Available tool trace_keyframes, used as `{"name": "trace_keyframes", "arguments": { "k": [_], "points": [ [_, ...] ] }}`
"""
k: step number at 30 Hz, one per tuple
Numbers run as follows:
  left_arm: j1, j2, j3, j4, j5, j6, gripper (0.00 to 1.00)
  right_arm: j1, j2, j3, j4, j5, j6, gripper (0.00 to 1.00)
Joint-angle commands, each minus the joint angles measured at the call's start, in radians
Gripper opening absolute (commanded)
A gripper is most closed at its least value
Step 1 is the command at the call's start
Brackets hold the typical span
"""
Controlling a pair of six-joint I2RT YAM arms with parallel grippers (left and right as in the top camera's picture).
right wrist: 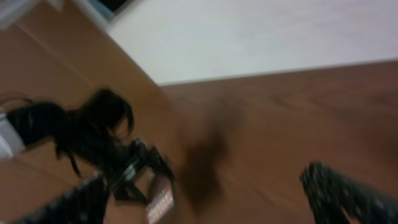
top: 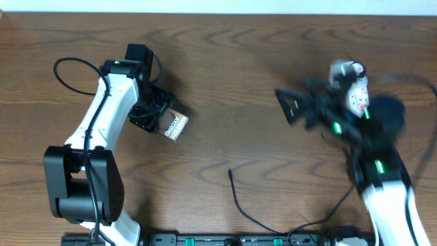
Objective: Plug charger to phone and switch on socket
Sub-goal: 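Move the right gripper to the phone's edge near the left gripper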
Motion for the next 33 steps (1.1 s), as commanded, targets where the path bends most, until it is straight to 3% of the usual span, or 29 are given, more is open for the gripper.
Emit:
{"name": "trace_keyframes", "arguments": {
  "k": [1,5,7,10,16,23,33],
  "points": [
    [0.0,-0.013,0.002,0.006,0.004,-0.072,0.07,0.024,0.251,0.05,0.179,-0.183,0.328,0.99],
    [0.0,-0.013,0.002,0.023,0.004,-0.091,0.07,0.056,0.454,0.05,0.304,-0.213,0.687,0.99],
    [0.0,-0.013,0.002,0.023,0.004,-0.105,0.07,0.077,0.55,0.05,0.352,-0.22,0.769,0.99],
    [0.0,-0.013,0.002,0.023,0.004,-0.112,0.07,0.129,0.681,0.05,0.46,-0.258,0.771,0.99],
    [0.0,-0.013,0.002,0.023,0.001,-0.127,0.07,0.238,0.808,0.049,0.48,-0.257,0.711,0.97],
    [0.0,-0.013,0.002,0.023,0.001,-0.151,0.07,0.36,0.826,0.049,0.532,-0.249,0.627,0.98],
    [-0.006,-0.013,0.002,0.01,0.014,-0.22,0.07,0.494,0.826,0.049,0.566,-0.133,0.621,0.98]
  ]
}}
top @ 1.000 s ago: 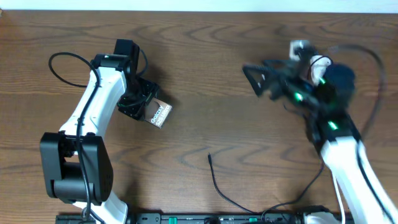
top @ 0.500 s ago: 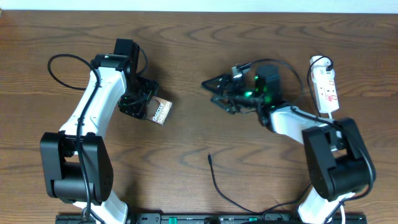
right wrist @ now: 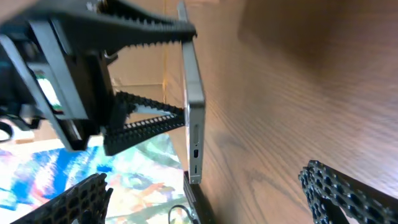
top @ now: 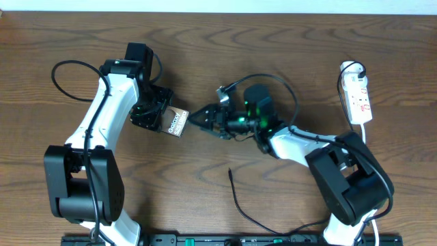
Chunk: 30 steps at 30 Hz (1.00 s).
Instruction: Plug charger to phone and switch on socket
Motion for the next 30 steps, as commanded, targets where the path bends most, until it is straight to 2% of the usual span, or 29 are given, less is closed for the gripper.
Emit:
{"name": "trace_keyframes", "arguments": {
  "k": [1,10,12,16,20,24,25,30],
  "points": [
    [-0.009,-0.013,0.003,-0.01,0.019,-0.049,0.08,0.038,0.002,0.008,0.003,0.077,-0.025,0.99],
    [-0.06,-0.013,0.003,-0.013,0.064,-0.079,0.07,0.073,0.002,0.008,0.003,0.135,-0.025,0.98],
    [-0.075,-0.013,0.003,-0.019,0.065,-0.108,0.07,0.074,0.002,0.008,0.005,0.139,-0.024,0.94],
    [-0.106,-0.013,0.003,-0.024,0.065,-0.148,0.07,0.074,0.002,0.008,0.006,0.139,-0.024,0.79],
    [-0.137,-0.013,0.003,-0.024,0.079,-0.178,0.07,0.074,0.002,0.008,0.007,0.141,-0.014,0.75],
    [-0.163,-0.013,0.003,-0.023,0.111,-0.212,0.07,0.074,0.002,0.008,0.006,0.154,0.006,0.62],
    [-0.166,-0.013,0.003,-0.024,0.111,-0.216,0.07,0.074,0.002,0.008,0.006,0.154,0.006,0.55],
    [-0.169,-0.013,0.003,-0.024,0.121,-0.227,0.07,0.074,0.002,0.008,0.006,0.158,0.006,0.39]
  ]
}}
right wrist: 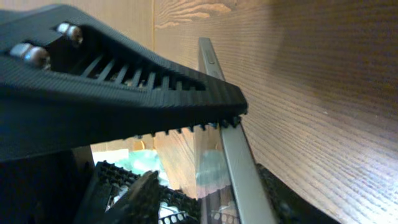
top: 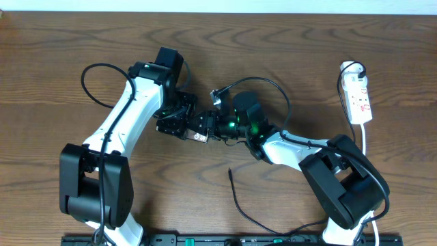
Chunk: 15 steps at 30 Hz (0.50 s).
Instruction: Plug charger to phone and switch on socket
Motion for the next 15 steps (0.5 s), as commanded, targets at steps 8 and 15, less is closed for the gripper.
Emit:
{"name": "trace_keyframes", "arguments": {
  "k": [8,15],
  "points": [
    [-0.002,-0.013,0.003,-0.007,0.048,-0.036,0.08,0.011,0.002,0.008,-0.001,0.013,-0.002,0.25],
    [-0.008,-0.013,0.003,-0.007,0.049,-0.035,0.07,0.011,0.002,0.008,-0.001,0.015,-0.003,0.17]
  ]
}}
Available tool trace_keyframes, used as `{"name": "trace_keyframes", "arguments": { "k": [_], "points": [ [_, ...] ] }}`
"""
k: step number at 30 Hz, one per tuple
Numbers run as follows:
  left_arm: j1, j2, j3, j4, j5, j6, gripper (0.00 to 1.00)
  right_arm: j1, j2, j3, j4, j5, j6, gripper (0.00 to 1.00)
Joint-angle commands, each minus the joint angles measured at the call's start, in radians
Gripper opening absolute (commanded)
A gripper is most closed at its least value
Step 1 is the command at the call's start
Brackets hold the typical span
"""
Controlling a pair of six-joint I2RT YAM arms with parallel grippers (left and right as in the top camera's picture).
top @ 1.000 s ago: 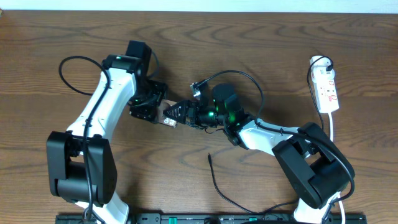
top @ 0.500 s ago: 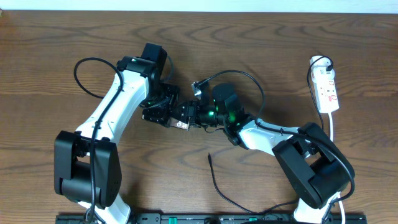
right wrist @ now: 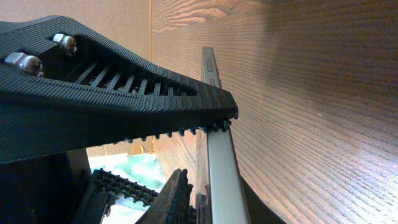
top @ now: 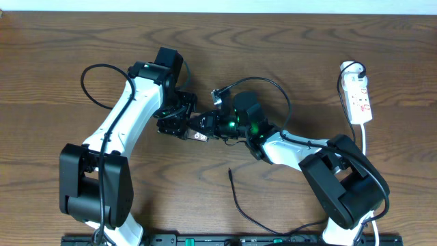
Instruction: Plug charger to phone and switch on socket
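The phone [top: 197, 136] stands on its edge near the table's middle; in the right wrist view its silver rim [right wrist: 217, 155] runs up the frame. My left gripper [top: 179, 124] is shut on it from the left, one toothed finger [right wrist: 124, 106] lying across the rim. My right gripper [top: 205, 127] meets the phone from the right, its fingers [right wrist: 177, 196] closed against both faces of the phone. The black charger cable's free end [top: 231, 172] lies loose on the wood in front. The white socket strip [top: 358, 96] lies at the far right.
The black cable [top: 246, 212] curves from its free end down to the front edge of the table. A white lead [top: 364, 137] runs from the socket strip toward the front right. The left arm's own black cable [top: 92, 78] loops to the left.
My right gripper's fingers have drawn in onto the phone, the near one now close against its face. Both arms and the phone stay where they were.
My left gripper held the phone at the left while my right arm was over by the socket strip. My right gripper then stood open just right of the phone. After that the phone had shifted toward the middle, between my right fingers, which now clamp it.
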Motion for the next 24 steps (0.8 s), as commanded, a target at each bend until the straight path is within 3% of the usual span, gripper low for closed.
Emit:
{"name": "trace_keyframes", "arguments": {
  "k": [1,14,15,19,21,24],
  "points": [
    [-0.008,-0.013,0.003,-0.006,0.038,-0.01,0.07,0.011,0.002,0.008,0.001,-0.002,-0.01,0.16],
    [-0.01,-0.013,0.003,-0.007,0.037,-0.01,0.07,0.011,0.002,0.008,0.001,-0.003,-0.01,0.01],
    [-0.01,-0.013,0.003,-0.007,0.037,-0.009,0.11,0.011,0.002,0.008,0.001,-0.003,-0.01,0.01],
    [-0.01,-0.013,0.003,-0.007,0.037,-0.009,0.62,0.009,0.002,0.008,0.0,-0.003,-0.011,0.01],
    [-0.009,-0.013,0.003,-0.008,0.037,-0.008,0.74,0.005,0.002,0.008,0.0,-0.003,-0.011,0.01],
    [-0.002,-0.013,0.003,-0.008,0.038,0.006,0.84,-0.004,0.002,0.008,0.0,-0.007,-0.011,0.01]
  ]
}}
